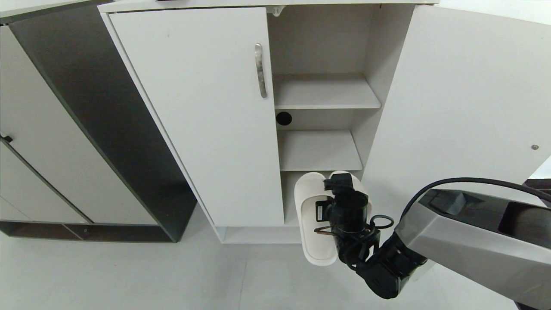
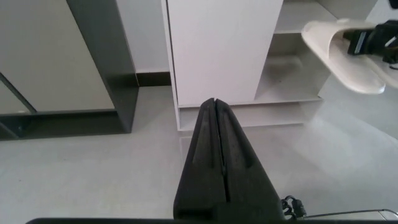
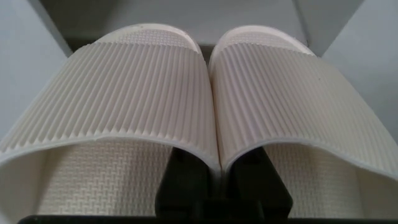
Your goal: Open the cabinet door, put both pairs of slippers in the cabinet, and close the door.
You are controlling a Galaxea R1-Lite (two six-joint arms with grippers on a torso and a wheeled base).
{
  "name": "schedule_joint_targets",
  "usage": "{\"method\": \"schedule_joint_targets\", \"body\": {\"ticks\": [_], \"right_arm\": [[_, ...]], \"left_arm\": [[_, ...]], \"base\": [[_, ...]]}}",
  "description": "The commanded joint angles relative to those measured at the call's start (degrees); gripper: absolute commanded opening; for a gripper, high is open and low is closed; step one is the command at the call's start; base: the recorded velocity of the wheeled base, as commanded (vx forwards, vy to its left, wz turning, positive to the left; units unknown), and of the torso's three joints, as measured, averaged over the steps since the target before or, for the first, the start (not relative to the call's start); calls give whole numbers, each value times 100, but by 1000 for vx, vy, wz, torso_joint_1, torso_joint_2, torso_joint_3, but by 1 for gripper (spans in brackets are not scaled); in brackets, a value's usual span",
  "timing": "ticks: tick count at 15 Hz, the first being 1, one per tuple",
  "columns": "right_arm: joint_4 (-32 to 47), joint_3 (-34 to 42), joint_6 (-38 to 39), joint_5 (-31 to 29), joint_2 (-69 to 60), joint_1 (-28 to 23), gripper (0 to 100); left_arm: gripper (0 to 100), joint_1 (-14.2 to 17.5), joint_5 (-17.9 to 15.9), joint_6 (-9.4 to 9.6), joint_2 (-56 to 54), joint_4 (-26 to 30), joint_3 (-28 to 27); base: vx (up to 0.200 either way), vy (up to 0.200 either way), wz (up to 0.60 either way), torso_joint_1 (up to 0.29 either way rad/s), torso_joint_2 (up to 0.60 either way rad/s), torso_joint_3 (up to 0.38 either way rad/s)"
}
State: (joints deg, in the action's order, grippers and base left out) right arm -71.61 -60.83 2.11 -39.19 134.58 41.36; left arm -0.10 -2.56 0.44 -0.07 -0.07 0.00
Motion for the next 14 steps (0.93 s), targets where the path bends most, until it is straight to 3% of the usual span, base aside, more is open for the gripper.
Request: {"method": "schedule_joint_targets", "body": {"ticks": [1,9,14], "right_arm": [[-125,1,-79,-18,33,-23,0],[-152,-69,-97,-18,182,-137,0],[-161,-183,-88,-89,173,-216,0]], "left_arm": [[0,1,1,0,7,-1,0],[0,1,133,0,7,-1,0],[0,1,168,-9,7,-1,0]], "base": [[0,0,0,0,0,0],[0,0,0,0,0,0],[200,0,0,0,0,6]]}}
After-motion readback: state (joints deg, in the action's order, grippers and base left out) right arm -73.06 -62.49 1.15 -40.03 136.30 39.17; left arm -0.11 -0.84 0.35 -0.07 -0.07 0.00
